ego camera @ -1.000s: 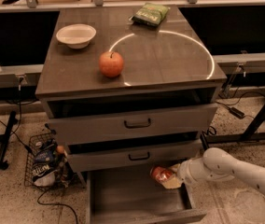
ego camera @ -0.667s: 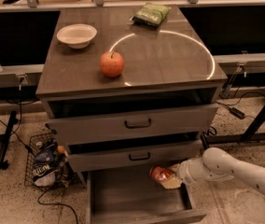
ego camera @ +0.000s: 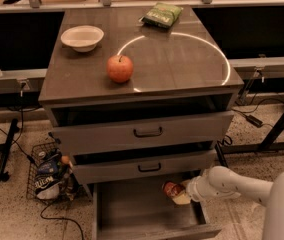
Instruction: Place coke can into bottom drawer
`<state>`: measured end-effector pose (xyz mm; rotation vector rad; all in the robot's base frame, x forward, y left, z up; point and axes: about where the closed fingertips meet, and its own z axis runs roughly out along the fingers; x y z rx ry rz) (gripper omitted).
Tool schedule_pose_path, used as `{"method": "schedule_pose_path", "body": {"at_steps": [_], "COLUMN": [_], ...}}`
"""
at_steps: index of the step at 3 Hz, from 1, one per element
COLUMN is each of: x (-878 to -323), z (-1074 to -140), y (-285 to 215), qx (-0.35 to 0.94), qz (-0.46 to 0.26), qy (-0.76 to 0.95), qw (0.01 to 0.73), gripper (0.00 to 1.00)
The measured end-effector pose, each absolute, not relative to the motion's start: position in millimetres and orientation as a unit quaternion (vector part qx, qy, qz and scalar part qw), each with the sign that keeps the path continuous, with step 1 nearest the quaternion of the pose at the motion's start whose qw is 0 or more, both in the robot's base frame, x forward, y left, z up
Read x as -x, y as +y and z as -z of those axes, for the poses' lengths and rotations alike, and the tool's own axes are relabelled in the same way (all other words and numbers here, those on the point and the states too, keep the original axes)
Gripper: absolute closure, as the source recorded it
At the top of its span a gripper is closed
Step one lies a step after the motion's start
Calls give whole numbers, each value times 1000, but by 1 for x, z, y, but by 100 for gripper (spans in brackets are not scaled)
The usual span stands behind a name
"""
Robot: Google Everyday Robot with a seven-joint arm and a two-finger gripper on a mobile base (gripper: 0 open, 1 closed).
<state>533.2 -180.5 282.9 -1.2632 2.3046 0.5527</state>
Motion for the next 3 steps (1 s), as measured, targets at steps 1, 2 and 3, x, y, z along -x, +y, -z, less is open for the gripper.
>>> {"method": "schedule_pose_path", "body": {"at_steps": [1, 2, 3], "x": [-545, -548, -551], "z": [-219, -177, -153], "y": [-191, -194, -196], "qx": [465, 470, 467], "qz": [-179, -183, -195], "qy": [841, 840, 839], "qw": [212, 202, 200], "gripper": [100, 97, 75]}}
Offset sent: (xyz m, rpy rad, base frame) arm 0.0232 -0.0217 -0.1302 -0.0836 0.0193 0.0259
